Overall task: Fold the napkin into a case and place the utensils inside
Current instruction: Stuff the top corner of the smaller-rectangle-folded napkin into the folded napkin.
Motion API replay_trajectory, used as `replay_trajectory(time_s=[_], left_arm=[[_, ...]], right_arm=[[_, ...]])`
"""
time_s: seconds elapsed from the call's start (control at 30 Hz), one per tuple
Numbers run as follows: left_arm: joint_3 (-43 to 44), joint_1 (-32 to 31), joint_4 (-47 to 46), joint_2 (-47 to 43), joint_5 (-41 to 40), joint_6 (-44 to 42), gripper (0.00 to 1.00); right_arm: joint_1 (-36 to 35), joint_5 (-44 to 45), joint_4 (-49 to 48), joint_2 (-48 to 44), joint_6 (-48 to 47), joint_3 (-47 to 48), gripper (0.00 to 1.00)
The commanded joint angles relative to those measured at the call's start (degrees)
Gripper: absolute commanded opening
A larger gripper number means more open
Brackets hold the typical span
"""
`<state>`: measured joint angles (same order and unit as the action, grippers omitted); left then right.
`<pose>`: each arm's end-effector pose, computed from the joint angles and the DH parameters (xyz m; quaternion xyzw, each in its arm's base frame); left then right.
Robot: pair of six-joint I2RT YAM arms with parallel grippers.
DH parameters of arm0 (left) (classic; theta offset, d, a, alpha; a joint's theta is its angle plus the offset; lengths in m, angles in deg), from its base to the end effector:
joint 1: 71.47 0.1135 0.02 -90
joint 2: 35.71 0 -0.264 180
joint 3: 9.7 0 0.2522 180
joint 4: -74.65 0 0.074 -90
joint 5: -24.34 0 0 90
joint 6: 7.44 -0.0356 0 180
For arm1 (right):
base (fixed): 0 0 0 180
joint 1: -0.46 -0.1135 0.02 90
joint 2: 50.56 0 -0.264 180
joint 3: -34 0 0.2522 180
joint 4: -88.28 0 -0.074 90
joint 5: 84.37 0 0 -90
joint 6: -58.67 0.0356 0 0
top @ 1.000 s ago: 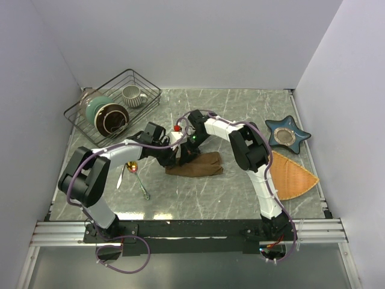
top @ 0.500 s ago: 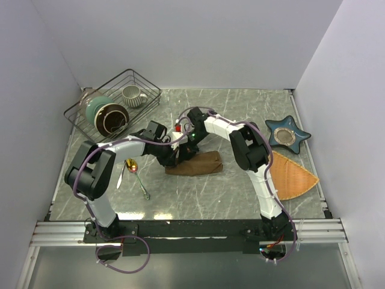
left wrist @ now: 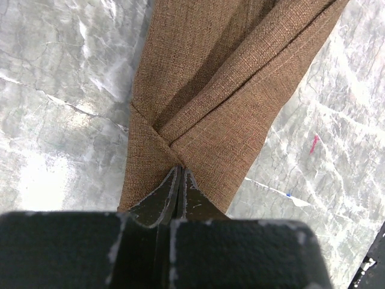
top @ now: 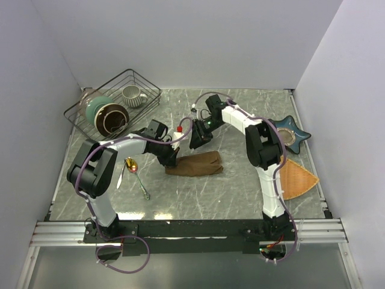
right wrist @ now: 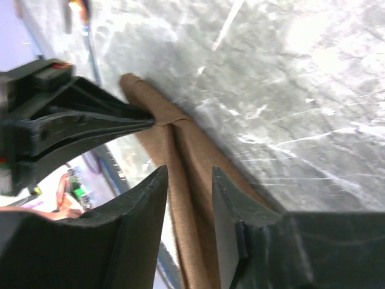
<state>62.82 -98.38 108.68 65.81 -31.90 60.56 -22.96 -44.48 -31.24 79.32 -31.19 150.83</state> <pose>0.2945 -0.1717 0.1576 0.4469 0.8190 -0.2917 0.2108 0.4135 0.2089 0.1663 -0.2403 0.8659 0.4368 0.0415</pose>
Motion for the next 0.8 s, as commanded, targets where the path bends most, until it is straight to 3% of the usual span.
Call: replay_trajectory(time_s=[0.0,0.17,0.5,0.6,0.77], left_arm=[[0.12,-0.15,4.07,1.93,0.25,-3.57,0.01],[0.04,0.2,4.78,1.76,1.13,-4.89,0.01],[0.21,0.81,8.11,0.88,3.59,-9.02,0.01],[0.47,0.81,8.73,1.49,3.95,-9.81,0.01],[0.83,0.9,8.73,2.63,3.86,-9.91,0.01]], right_arm=[[-1.1,6.67,0.21,-0.6,-3.39,-1.02,0.38],[-1.28,9.24,-0.23,0.28,-4.36,-3.74,0.27],[-2.86,8.01,-3.56,-7.62,-1.99,-18.77,0.22],[-3.12,7.04,-3.04,-9.2,-1.2,-19.75,0.27],[-2.42,2.32,-2.86,-13.77,-0.24,-17.55,0.44]])
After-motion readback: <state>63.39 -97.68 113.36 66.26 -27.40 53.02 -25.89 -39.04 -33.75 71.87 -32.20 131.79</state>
